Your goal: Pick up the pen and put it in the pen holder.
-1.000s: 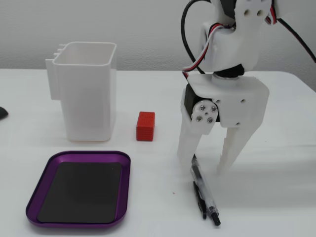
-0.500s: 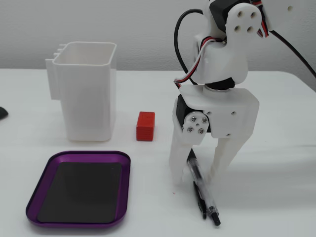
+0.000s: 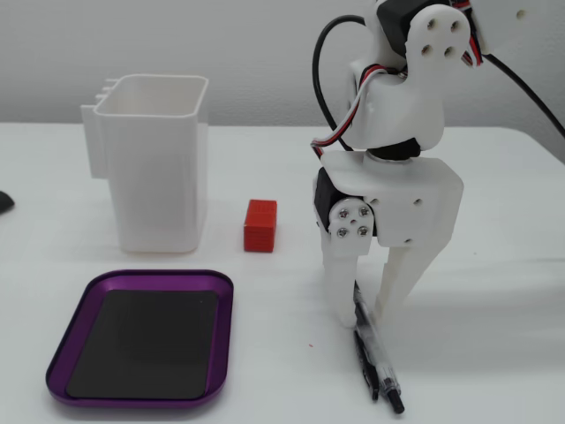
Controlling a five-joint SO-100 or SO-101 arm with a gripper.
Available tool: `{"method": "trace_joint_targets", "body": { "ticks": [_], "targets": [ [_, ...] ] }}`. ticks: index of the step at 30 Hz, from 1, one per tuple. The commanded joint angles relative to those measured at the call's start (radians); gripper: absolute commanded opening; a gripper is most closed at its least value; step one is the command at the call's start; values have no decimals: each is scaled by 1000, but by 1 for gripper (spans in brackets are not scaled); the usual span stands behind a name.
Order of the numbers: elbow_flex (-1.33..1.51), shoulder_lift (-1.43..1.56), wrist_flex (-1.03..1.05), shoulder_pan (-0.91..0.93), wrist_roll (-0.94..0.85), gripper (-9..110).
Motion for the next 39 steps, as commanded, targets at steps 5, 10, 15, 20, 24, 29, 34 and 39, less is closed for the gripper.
{"method": "trace_joint_targets", "body": {
  "ticks": [5, 10, 15, 20, 24, 29, 34, 39],
  "targets": [
    [-144, 181, 141, 107, 32, -1],
    [-325, 443, 209, 150, 259, -1],
    [-500, 624, 265, 144, 265, 0],
    [-531, 626, 92, 155, 287, 0],
    [-531, 566, -54, 153, 540, 0],
    [-541, 472, -236, 218, 865, 0],
    [-545, 316, -301, 232, 913, 0],
    [-546, 172, -396, 232, 913, 0]
  ]
}}
